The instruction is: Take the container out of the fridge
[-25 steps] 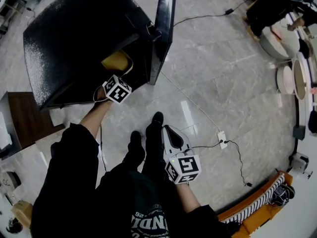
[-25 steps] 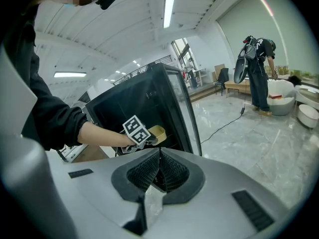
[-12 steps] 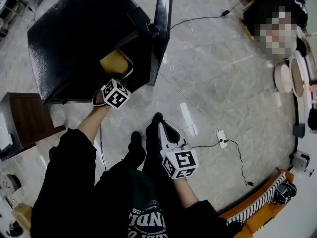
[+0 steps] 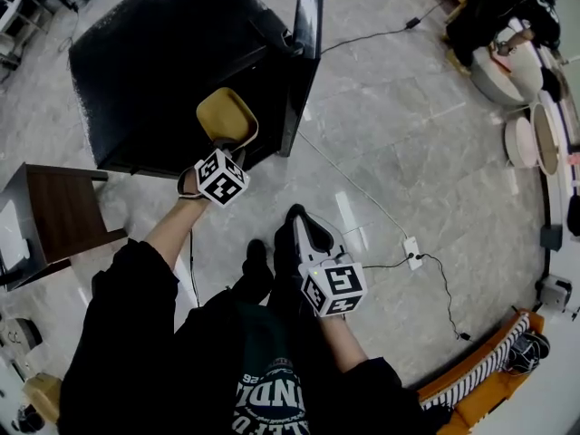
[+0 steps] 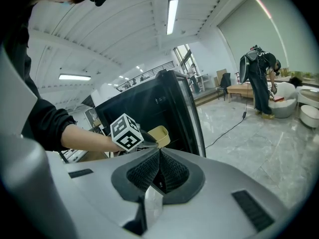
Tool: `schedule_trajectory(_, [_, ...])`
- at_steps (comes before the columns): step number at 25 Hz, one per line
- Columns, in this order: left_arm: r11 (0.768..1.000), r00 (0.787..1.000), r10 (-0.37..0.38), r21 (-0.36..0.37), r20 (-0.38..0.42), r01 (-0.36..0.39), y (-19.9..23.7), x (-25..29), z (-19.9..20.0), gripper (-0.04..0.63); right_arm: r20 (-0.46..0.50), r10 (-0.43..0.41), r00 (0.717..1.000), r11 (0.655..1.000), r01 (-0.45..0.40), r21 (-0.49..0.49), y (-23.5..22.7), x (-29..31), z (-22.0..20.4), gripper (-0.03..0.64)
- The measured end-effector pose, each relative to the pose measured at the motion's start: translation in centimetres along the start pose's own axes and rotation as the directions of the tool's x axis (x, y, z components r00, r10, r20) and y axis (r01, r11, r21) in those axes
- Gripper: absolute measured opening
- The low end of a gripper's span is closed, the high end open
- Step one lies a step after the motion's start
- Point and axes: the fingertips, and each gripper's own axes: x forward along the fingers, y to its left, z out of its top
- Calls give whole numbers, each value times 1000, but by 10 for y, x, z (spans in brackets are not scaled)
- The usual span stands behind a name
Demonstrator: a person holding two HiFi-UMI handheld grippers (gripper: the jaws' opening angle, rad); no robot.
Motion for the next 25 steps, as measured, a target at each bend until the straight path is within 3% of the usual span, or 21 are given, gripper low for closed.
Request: schedule_trajectory(25, [990,990,-107,102,90,98,-73,-126,19,28,62,-34,997,996,39,-74,27,-36,22,35])
